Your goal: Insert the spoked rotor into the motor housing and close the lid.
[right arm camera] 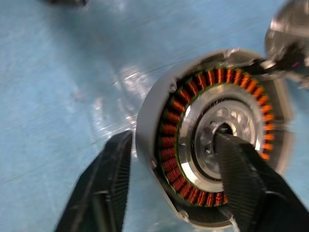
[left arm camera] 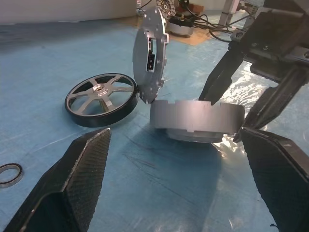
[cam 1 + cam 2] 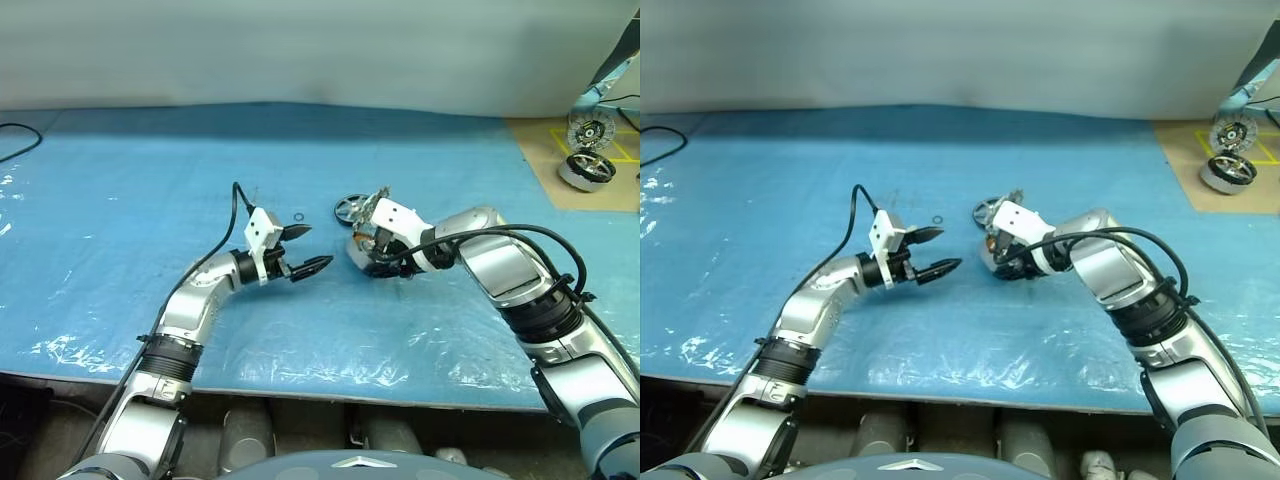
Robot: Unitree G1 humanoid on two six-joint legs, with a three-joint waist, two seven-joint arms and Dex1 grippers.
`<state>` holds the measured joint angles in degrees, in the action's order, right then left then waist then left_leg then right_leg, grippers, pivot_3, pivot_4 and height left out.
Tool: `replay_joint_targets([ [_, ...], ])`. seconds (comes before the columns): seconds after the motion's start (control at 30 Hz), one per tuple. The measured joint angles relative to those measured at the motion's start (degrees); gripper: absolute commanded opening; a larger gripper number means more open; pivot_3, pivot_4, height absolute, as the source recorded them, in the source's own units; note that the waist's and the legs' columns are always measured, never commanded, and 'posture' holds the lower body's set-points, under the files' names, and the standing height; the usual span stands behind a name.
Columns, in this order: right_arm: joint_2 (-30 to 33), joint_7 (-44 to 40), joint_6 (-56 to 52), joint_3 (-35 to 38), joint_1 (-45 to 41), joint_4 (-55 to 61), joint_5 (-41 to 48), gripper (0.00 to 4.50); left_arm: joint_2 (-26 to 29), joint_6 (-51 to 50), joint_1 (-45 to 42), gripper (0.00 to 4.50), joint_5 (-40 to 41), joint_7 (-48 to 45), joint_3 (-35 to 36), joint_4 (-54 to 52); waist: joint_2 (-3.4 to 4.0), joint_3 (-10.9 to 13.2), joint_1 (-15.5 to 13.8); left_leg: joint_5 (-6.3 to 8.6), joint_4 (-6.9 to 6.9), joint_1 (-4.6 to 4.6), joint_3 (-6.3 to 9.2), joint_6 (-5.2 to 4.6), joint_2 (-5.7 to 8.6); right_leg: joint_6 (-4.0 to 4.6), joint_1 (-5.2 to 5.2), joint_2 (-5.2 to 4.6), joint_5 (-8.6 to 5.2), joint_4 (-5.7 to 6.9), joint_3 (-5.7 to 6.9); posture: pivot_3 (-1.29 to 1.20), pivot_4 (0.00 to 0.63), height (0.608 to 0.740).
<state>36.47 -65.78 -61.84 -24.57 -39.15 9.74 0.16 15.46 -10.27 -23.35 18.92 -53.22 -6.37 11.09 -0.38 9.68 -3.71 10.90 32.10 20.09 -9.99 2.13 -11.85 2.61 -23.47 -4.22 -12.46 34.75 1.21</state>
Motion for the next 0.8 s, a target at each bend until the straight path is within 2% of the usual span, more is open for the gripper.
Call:
replay_joint_targets([
  [0.03,-0.06,-0.70,-0.58,-0.40,-0.30,0.28,1.40,3.98,-0.01,0.00,0.01,4.50,0.00,0.04,0.00,0.00,0.03,0.01,-0.13,-0.01,-0.03,0.03,0.00,0.02,0.01,0.00,-0.04,-0.01,0.00,0.00,-0.01,0.00,0.150,0.740],
  [0.27,1.67,-4.61,-5.31,3.08,-3.41,0.97,11.88,3.98,-0.14,0.05,0.83,4.50,0.00,0.45,0.11,-0.21,0.03,0.01,-0.39,-0.09,0.04,0.75,0.00,0.12,0.01,0.02,-0.69,0.00,0.01,0.09,0.02,0.00,0.150,0.740],
  [0.47,5.61,-5.91,-3.31,5.96,-3.71,3.19,17.87,3.98,-0.21,0.40,0.63,4.50,0.00,0.39,0.11,-0.16,0.03,0.01,-0.50,-0.08,0.07,0.80,0.00,0.12,0.01,0.01,-0.70,-0.01,0.01,0.07,0.03,0.00,0.150,0.740],
  [0.6,11.26,-7.61,14.36,6.28,0.18,4.02,15.53,3.98,-0.14,0.52,0.42,4.50,0.01,0.29,0.14,-0.08,0.03,0.01,-0.71,-0.08,0.09,0.81,0.00,0.11,0.01,0.01,-0.69,-0.03,0.01,0.07,0.03,0.00,0.150,0.740],
  [0.8,14.37,-8.41,41.12,3.68,1.32,0.57,5.43,3.98,-0.04,0.49,0.41,4.50,0.06,-0.20,0.12,-0.09,0.03,0.01,-0.22,-0.05,0.15,0.79,0.00,0.05,0.01,0.00,-0.70,-0.01,0.01,0.13,0.04,0.00,0.150,0.740],
])
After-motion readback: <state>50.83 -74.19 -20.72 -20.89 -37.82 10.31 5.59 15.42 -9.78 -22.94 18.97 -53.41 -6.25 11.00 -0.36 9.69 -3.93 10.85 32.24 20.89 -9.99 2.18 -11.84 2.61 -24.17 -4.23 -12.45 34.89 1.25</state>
